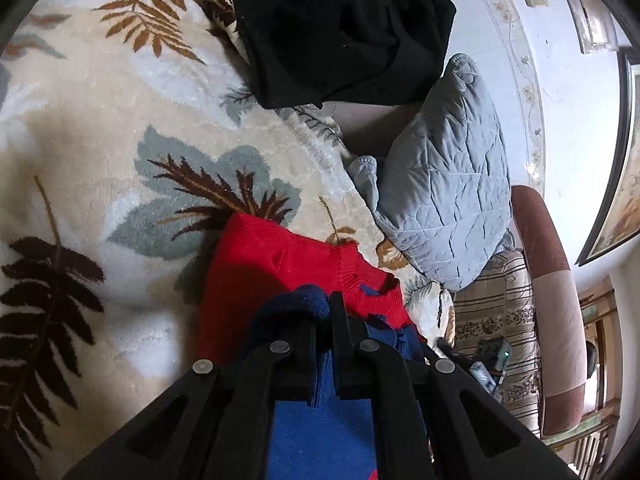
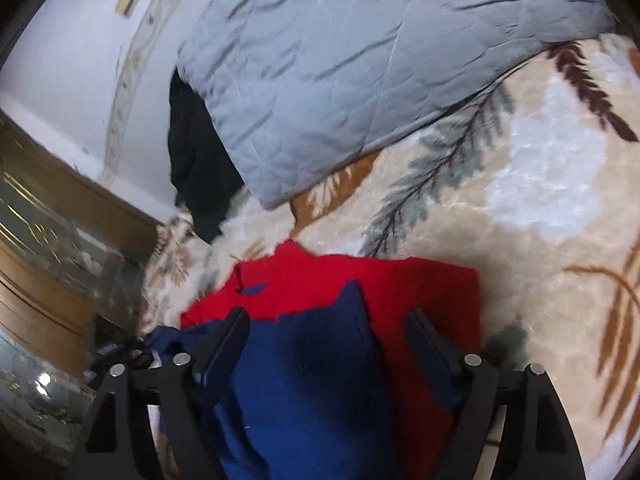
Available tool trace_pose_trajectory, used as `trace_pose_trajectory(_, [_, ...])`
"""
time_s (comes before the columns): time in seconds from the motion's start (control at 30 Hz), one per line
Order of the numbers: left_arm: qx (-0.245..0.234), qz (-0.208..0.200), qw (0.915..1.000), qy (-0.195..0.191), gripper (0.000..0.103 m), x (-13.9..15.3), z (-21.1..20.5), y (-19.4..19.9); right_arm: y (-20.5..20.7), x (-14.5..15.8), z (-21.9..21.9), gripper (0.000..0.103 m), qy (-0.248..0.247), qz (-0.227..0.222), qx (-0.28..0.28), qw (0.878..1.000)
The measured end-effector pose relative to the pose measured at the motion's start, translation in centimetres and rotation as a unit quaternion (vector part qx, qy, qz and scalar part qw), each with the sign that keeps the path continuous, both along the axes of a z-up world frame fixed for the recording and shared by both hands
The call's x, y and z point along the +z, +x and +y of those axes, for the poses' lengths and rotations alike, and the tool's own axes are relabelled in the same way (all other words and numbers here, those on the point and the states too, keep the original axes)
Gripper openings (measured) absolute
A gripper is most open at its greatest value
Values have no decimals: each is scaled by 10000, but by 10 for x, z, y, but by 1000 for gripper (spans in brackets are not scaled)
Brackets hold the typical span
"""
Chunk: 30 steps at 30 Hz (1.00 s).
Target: Fold small clothes
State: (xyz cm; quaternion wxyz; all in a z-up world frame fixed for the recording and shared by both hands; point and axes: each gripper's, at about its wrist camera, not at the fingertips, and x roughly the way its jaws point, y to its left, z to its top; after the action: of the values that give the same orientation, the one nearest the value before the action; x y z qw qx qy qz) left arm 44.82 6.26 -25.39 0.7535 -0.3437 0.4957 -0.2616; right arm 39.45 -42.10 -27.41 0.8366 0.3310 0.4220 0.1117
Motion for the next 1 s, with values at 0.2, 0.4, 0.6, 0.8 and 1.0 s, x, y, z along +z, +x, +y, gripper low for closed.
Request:
trace_pose_trajectory(0.2, [-18,-54,10000,-3,6,7,0,-4,27,-12,33,29,-1091,519,468,9916])
trace_pose_trajectory(0.4, [-68,-99,9999,-17,6,15,1,-2,7,29,43,7,-1683,205,616,9836])
trace_pose_trajectory(0.6, [92,-82,9999,-30,6,14,-5,24,1,74,7,7,-1403,-531,-35,9887])
trace_pose_trajectory(0.8, [328,648,9974,7,6,-31,-17,58,26,13,-29,8,-961,-28,-730,9927])
trace_pose_trajectory(1.0, [565,127,9983,103,10,-9,2,37,12,-26,-78,19,288,43,-1729,9845])
